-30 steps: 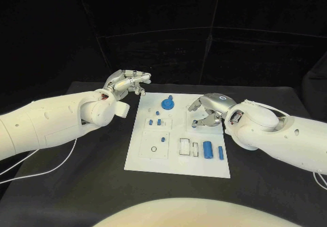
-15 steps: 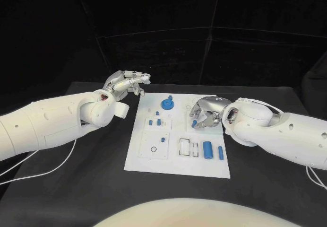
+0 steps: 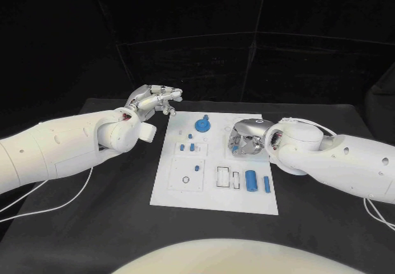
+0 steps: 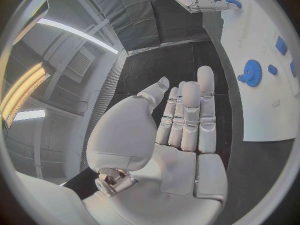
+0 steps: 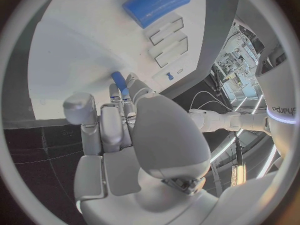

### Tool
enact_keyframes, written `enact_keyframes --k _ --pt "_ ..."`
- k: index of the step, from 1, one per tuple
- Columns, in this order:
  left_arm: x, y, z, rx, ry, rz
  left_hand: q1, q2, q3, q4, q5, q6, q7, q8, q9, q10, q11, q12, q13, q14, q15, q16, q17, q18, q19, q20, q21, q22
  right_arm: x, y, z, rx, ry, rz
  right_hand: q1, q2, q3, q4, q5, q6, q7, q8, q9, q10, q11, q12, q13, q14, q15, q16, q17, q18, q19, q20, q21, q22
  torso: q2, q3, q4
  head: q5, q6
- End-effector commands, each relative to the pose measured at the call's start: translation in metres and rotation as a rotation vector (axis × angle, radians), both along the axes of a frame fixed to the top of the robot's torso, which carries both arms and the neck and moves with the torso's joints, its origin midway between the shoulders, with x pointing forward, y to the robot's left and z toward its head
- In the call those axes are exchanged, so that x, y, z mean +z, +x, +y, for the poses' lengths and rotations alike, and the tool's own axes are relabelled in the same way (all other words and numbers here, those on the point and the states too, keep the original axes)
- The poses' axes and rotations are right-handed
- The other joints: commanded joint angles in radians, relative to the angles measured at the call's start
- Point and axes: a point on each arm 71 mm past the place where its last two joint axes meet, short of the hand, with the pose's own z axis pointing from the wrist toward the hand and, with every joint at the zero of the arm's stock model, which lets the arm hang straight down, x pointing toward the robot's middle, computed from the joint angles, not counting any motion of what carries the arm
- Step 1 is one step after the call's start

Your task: Assemble the parts on the task board

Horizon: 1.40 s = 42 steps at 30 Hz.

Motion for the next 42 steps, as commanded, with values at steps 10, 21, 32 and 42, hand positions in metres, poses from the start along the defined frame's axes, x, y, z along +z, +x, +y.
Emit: enact_keyframes --k 10,21,32,42 --pt "0.001 0.001 -0.001 -0.009 -0.008 -0.001 0.009 0.002 -0.005 -0.001 -0.002 -0.004 0.004 -0.002 -0.001 -0.010 0.001 0.007 0.002 -0.010 0.000 -0.007 -0.002 0.006 0.000 0.005 -0.008 -0.002 0.008 0.002 0.000 -0.009 0.037 -0.117 0.013 0.004 0.206 -0.072 -0.018 0.064 -0.001 0.001 -0.005 0.083 -0.011 -0.047 0.005 0.028 -0.015 0.014 -0.003 -0.006 0.023 -0.009 0.032 0.047 -0.001 -0.0005 -0.0003 -0.001 -0.003" --pt "0.001 0.001 0.001 -0.005 -0.006 0.001 0.009 0.002 -0.005 -0.001 -0.002 -0.004 0.004 -0.002 -0.001 -0.010 0.001 0.007 0.002 -0.010 0.000 -0.007 -0.002 0.006 0.000 0.005 -0.008 -0.002 0.018 -0.009 0.004 0.019 0.106 -0.173 -0.059 -0.042 0.319 -0.124 -0.019 0.092 -0.002 -0.007 -0.005 0.131 -0.018 -0.067 0.014 0.027 -0.018 0.021 -0.003 -0.014 0.037 -0.012 0.064 0.100 -0.001 -0.0008 -0.0019 0.001 -0.002" --pt "0.001 0.000 0.001 -0.006 -0.006 0.002 0.009 0.002 -0.005 -0.001 -0.002 -0.004 0.004 -0.002 -0.001 -0.010 0.001 0.007 0.002 -0.010 0.000 -0.007 -0.002 0.006 0.000 0.005 -0.008 -0.002 0.035 -0.030 0.007 0.048 0.228 -0.201 -0.065 -0.051 0.332 -0.137 -0.019 0.088 -0.001 -0.012 -0.006 0.132 -0.017 -0.072 0.015 0.028 -0.018 0.025 0.002 -0.014 0.037 -0.013 0.068 0.105 -0.003 -0.0025 0.0009 0.002 0.000" --pt "0.001 0.000 -0.001 -0.009 -0.008 0.000 0.011 0.004 -0.005 -0.001 -0.002 -0.004 0.004 -0.002 -0.001 -0.011 0.001 0.008 0.002 -0.011 0.000 -0.006 -0.002 0.006 0.000 0.005 -0.009 -0.003 0.036 -0.046 0.064 0.192 0.309 -0.158 -0.068 -0.052 0.342 -0.145 -0.015 0.086 0.001 -0.016 -0.007 0.131 -0.015 -0.076 0.016 0.028 -0.017 0.025 0.001 -0.014 0.036 -0.013 0.068 0.105 -0.002 -0.0032 0.0024 0.016 -0.007"
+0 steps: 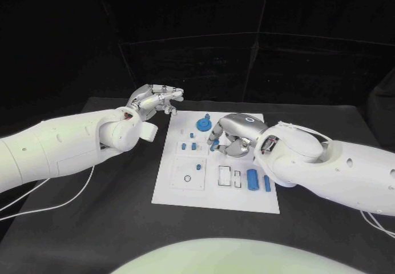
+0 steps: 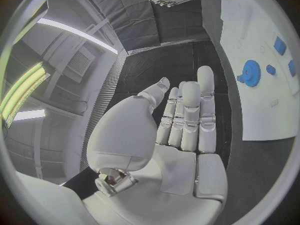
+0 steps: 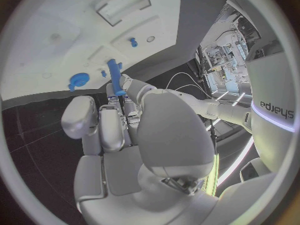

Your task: Assemble the parts on the task board

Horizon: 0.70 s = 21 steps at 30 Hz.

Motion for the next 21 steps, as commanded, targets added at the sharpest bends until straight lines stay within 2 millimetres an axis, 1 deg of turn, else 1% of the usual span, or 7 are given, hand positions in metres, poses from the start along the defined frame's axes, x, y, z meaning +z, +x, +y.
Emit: enact_keyframes --k 1,2,4,10,16,18,21 --pt "0.002 0.000 -0.003 -0.011 -0.011 -0.005 0.007 0.000 -0.005 -0.001 -0.002 -0.004 0.004 -0.002 -0.001 -0.007 -0.003 0.004 0.001 -0.004 0.000 -0.006 -0.001 0.006 0.000 0.005 -0.002 -0.001 -0.002 -0.004 0.017 0.064 0.042 0.003 -0.008 -0.002 0.007 0.000 0.007 0.003 0.004 -0.004 -0.002 0.067 -0.057 0.000 0.002 0.027 -0.003 0.002 -0.001 -0.014 0.006 0.003 0.005 0.000 0.000 -0.0008 0.0019 0.006 -0.004" --pt "0.002 0.000 -0.004 -0.013 -0.012 -0.005 0.007 0.000 -0.005 -0.001 -0.002 -0.004 0.004 -0.002 -0.001 -0.007 -0.003 0.004 0.001 -0.004 0.000 -0.006 -0.001 0.006 0.000 0.005 -0.002 -0.001 -0.004 -0.006 0.023 0.080 0.043 0.008 -0.009 -0.002 0.009 -0.001 0.007 0.003 0.004 -0.005 -0.002 0.066 -0.057 -0.001 0.002 0.027 -0.003 0.002 -0.002 -0.014 0.006 0.003 0.005 0.000 0.000 -0.0003 0.0013 0.008 -0.005" --pt "0.002 0.000 -0.005 -0.016 -0.013 -0.006 0.007 0.000 -0.005 -0.001 -0.002 -0.004 0.004 -0.002 -0.001 -0.007 -0.003 0.004 0.001 -0.004 0.000 -0.006 -0.001 0.006 0.000 0.005 -0.002 -0.001 -0.011 -0.010 0.035 0.112 0.042 0.024 -0.011 -0.002 0.013 -0.004 0.009 0.001 0.005 -0.007 -0.002 0.065 -0.056 -0.003 0.002 0.027 -0.002 0.002 -0.002 -0.014 0.005 0.003 0.005 -0.001 0.001 0.0000 0.0027 0.012 -0.006" --pt "0.002 0.000 -0.008 -0.021 -0.015 -0.006 0.008 0.001 -0.005 -0.001 -0.002 -0.004 0.004 -0.002 -0.001 -0.008 -0.003 0.004 0.001 -0.004 0.000 -0.006 -0.001 0.006 0.000 0.005 -0.003 -0.001 -0.032 -0.021 0.062 0.183 0.023 0.073 -0.017 -0.002 0.020 -0.009 0.012 -0.004 0.008 -0.011 -0.003 0.061 -0.053 -0.008 0.002 0.027 0.000 0.002 -0.003 -0.014 0.003 0.004 0.005 -0.002 0.001 0.0002 -0.0002 0.036 -0.015" --pt "0.002 0.000 -0.010 -0.025 -0.017 -0.005 0.008 0.001 -0.005 -0.001 -0.002 -0.004 0.004 -0.002 -0.001 -0.008 -0.003 0.004 0.001 -0.004 0.000 -0.006 -0.001 0.006 0.000 0.005 -0.003 -0.001 -0.046 -0.025 0.070 0.206 -0.022 0.098 -0.020 -0.003 0.021 -0.011 0.012 -0.005 0.009 -0.013 -0.003 0.059 -0.052 -0.010 0.002 0.026 0.000 0.002 -0.005 -0.014 0.003 0.005 0.005 -0.002 0.001 0.0003 -0.0001 0.043 -0.019" --pt "0.002 0.000 -0.010 -0.026 -0.017 -0.005 0.008 0.001 -0.005 -0.001 -0.002 -0.004 0.004 -0.002 -0.001 -0.008 -0.003 0.004 0.001 -0.004 0.000 -0.006 -0.001 0.006 0.000 0.005 -0.003 -0.001 -0.049 -0.025 0.071 0.207 -0.034 0.100 -0.020 -0.003 0.021 -0.011 0.012 -0.005 0.009 -0.013 -0.003 0.059 -0.052 -0.010 0.002 0.026 0.000 0.002 -0.005 -0.014 0.003 0.005 0.005 -0.002 0.002 0.0017 -0.0018 0.048 -0.020" --pt "0.002 0.000 -0.010 -0.025 -0.016 -0.005 0.008 0.001 -0.005 -0.001 -0.002 -0.004 0.004 -0.002 -0.001 -0.008 -0.003 0.004 0.001 -0.004 0.000 -0.006 -0.001 0.006 0.000 0.005 -0.003 -0.001 -0.052 -0.025 0.072 0.208 -0.048 0.104 -0.020 -0.003 0.021 -0.011 0.012 -0.005 0.009 -0.013 -0.003 0.059 -0.052 -0.010 0.002 0.026 0.000 0.002 -0.005 -0.014 0.003 0.005 0.005 -0.002 0.001 0.0017 -0.0028 0.050 -0.021"
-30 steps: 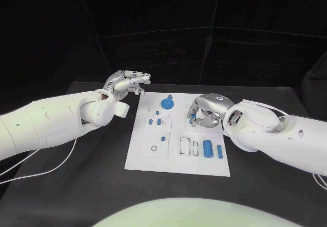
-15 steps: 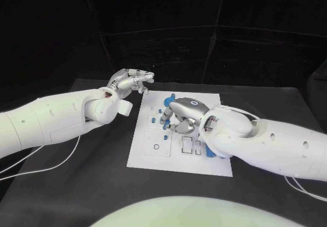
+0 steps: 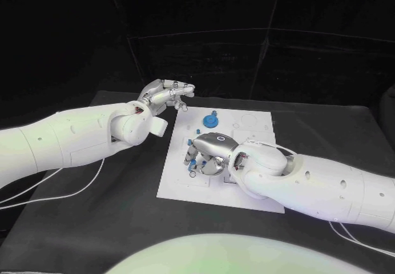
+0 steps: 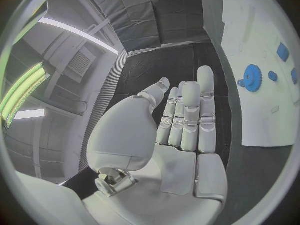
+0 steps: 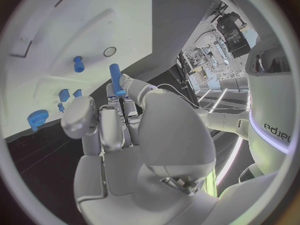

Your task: Assemble the parts on the task board

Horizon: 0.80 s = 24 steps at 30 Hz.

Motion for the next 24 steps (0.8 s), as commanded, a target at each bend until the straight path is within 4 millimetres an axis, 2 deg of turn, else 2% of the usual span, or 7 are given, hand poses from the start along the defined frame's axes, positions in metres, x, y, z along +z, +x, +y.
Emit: enact_keyframes --k 1,24 --pt "0.0016 0.0001 -0.0018 -0.010 -0.010 -0.005 0.008 0.001 -0.005 -0.001 -0.002 -0.004 0.004 -0.002 -0.001 -0.004 0.001 0.004 0.001 -0.004 0.000 -0.006 -0.001 0.007 0.000 0.005 -0.003 -0.002 -0.0037 -0.0017 0.0022 0.033 -0.042 -0.003 -0.001 0.004 0.006 -0.001 0.005 -0.001 0.005 -0.004 -0.002 0.059 -0.052 -0.004 0.000 0.026 0.000 0.002 -0.001 -0.014 0.003 0.005 0.005 -0.002 0.000 0.0014 -0.0019 0.003 -0.002" --pt "0.0014 0.0006 -0.0021 -0.013 -0.011 -0.003 0.009 0.002 -0.005 -0.002 -0.002 -0.005 0.004 -0.002 -0.001 -0.005 0.001 0.005 0.001 -0.005 0.000 -0.006 -0.002 0.007 0.000 0.005 -0.004 -0.002 -0.0113 -0.0008 0.0052 0.033 -0.116 0.004 -0.006 0.004 0.007 -0.002 0.006 -0.002 0.006 -0.005 -0.001 0.058 -0.051 -0.006 0.001 0.026 0.001 0.002 -0.002 -0.014 0.002 0.006 0.005 -0.002 0.000 0.0008 -0.0009 0.008 -0.012"
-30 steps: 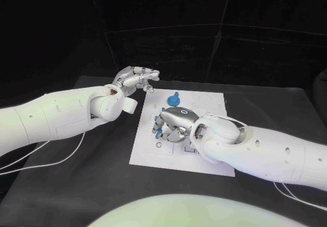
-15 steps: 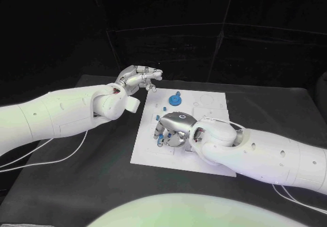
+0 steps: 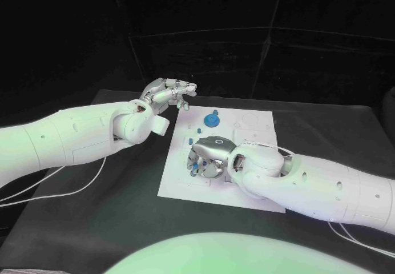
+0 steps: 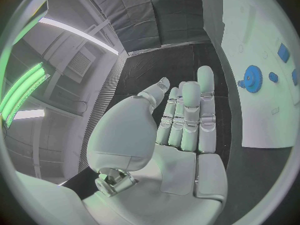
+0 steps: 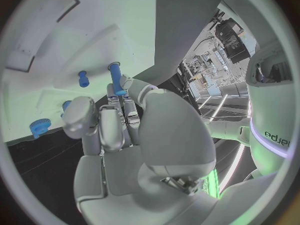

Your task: Assemble the parts on the task board

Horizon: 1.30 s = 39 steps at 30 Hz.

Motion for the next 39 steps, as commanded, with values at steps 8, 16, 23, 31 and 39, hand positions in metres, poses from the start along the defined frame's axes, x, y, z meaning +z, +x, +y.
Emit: enact_keyframes --k 8,16,23,31,39 --pt "0.001 0.000 -0.001 -0.010 -0.010 -0.003 0.009 0.002 -0.005 -0.002 -0.002 -0.005 0.004 -0.002 -0.001 -0.005 0.001 0.005 0.001 -0.005 0.000 -0.006 -0.001 0.007 0.000 0.005 -0.004 -0.001 -0.004 0.000 0.003 0.010 -0.041 -0.009 -0.006 0.009 0.006 -0.001 0.006 -0.004 0.007 -0.008 -0.001 0.055 -0.050 -0.004 0.002 0.026 0.002 0.001 -0.004 -0.013 0.001 0.007 0.005 -0.002 -0.001 -0.0007 -0.0004 0.002 -0.003" --pt "0.001 0.000 -0.001 -0.011 -0.010 -0.003 0.009 0.002 -0.005 -0.002 -0.002 -0.005 0.004 -0.002 -0.001 -0.005 0.001 0.005 0.001 -0.005 0.000 -0.006 -0.001 0.007 0.000 0.005 -0.004 -0.001 -0.011 -0.005 0.006 0.018 -0.069 -0.034 -0.037 -0.003 0.003 -0.002 0.008 -0.027 0.017 -0.022 -0.003 0.013 -0.038 -0.032 -0.006 0.023 0.013 -0.002 -0.013 -0.012 -0.007 0.014 0.000 -0.011 0.000 -0.0005 0.0011 0.002 -0.002" --pt "0.001 0.001 0.000 -0.007 -0.008 -0.002 0.009 0.002 -0.005 -0.002 -0.002 -0.005 0.004 -0.002 -0.001 -0.005 0.001 0.005 0.001 -0.005 0.000 -0.006 -0.001 0.007 0.000 0.005 -0.004 -0.001 -0.010 -0.006 0.007 0.017 -0.055 -0.048 -0.093 -0.035 -0.017 0.010 0.058 -0.058 0.028 -0.022 -0.002 -0.043 -0.022 -0.051 -0.010 0.018 0.026 -0.008 -0.025 -0.008 -0.020 0.028 -0.012 -0.031 0.000 -0.0002 0.0002 0.003 -0.002" --pt "0.001 0.001 0.000 -0.006 -0.007 -0.002 0.010 0.003 -0.006 -0.002 -0.002 -0.006 0.005 -0.002 -0.001 -0.006 0.002 0.006 0.002 -0.005 0.001 -0.006 -0.002 0.007 0.001 0.005 -0.005 -0.002 -0.006 -0.005 0.007 0.004 0.012 -0.061 -0.152 -0.070 -0.106 0.034 0.081 -0.096 0.028 -0.024 -0.003 -0.124 -0.012 -0.044 -0.010 0.005 0.035 -0.027 -0.064 0.003 -0.050 0.035 -0.049 -0.093 -0.001 -0.0001 0.0005 0.003 -0.001" --pt "0.001 0.002 0.001 -0.005 -0.005 0.000 0.010 0.003 -0.006 -0.002 -0.002 -0.006 0.005 -0.002 -0.001 -0.006 0.002 0.006 0.002 -0.005 0.001 -0.006 -0.002 0.007 0.001 0.005 -0.005 -0.002 0.004 -0.002 -0.003 -0.044 0.158 -0.100 -0.149 -0.071 -0.191 0.039 0.084 -0.182 0.032 -0.027 -0.005 -0.225 -0.003 -0.044 -0.011 -0.023 0.041 -0.070 -0.140 0.024 -0.103 0.041 -0.125 -0.218 -0.001 0.0005 -0.0016 0.002 0.002"
